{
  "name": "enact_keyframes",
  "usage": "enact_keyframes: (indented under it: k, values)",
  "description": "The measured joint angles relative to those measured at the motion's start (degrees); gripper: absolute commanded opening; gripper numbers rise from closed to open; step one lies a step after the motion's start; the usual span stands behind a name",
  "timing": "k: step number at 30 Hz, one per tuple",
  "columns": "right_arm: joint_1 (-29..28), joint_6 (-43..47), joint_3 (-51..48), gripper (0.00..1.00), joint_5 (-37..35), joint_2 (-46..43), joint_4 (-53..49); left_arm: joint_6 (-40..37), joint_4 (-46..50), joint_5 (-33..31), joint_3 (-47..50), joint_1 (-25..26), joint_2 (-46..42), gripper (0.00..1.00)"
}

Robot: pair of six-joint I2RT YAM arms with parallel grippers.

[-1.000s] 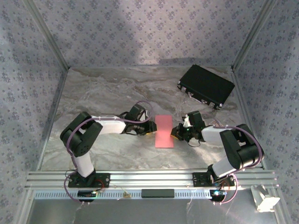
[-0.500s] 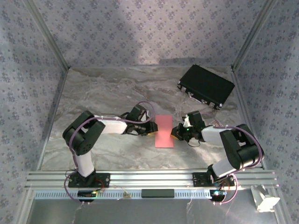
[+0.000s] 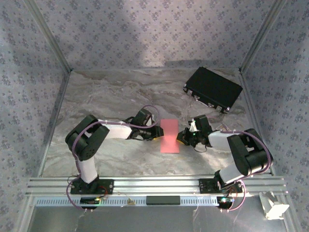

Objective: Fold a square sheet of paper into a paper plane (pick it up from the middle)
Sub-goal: Third fold the triangle at the center of the table.

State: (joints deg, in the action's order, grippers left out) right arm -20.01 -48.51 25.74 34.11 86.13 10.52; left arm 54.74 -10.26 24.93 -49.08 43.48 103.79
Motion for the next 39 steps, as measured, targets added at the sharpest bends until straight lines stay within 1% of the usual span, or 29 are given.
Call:
enact_keyframes:
  k: [2,5,12,21,32,39]
  values:
    - [-0.07,0.00,-0.04,0.10,-0.11,-0.09,0.02,-0.68,1.64,-1.25,0.00,0.04,-0.92,0.35]
    - [-0.11,0.00,-0.11,0.09,-0.26,-0.11,0.04,-1.09,3.21,-2.51,0.00,0.02,-1.81,0.35]
    - [-0.11,0.00,-0.11,0.08,-0.26,-0.09,0.11,-1.31,3.98,-3.28,-0.07,0.04,-1.88,0.32]
    - [-0.11,0.00,-0.11,0.08,-0.28,-0.09,0.11,-1.03,4.24,-1.55,-1.99,0.04,-0.59,0.28]
    - [-0.11,0.02,-0.11,0.08,-0.31,-0.09,0.09,-1.29,9.01,-1.90,-3.93,0.04,0.22,0.30]
    - [-0.11,0.02,-0.11,0.08,-0.33,-0.09,0.07,-1.81,10.19,0.59,-5.55,-0.50,1.66,0.29]
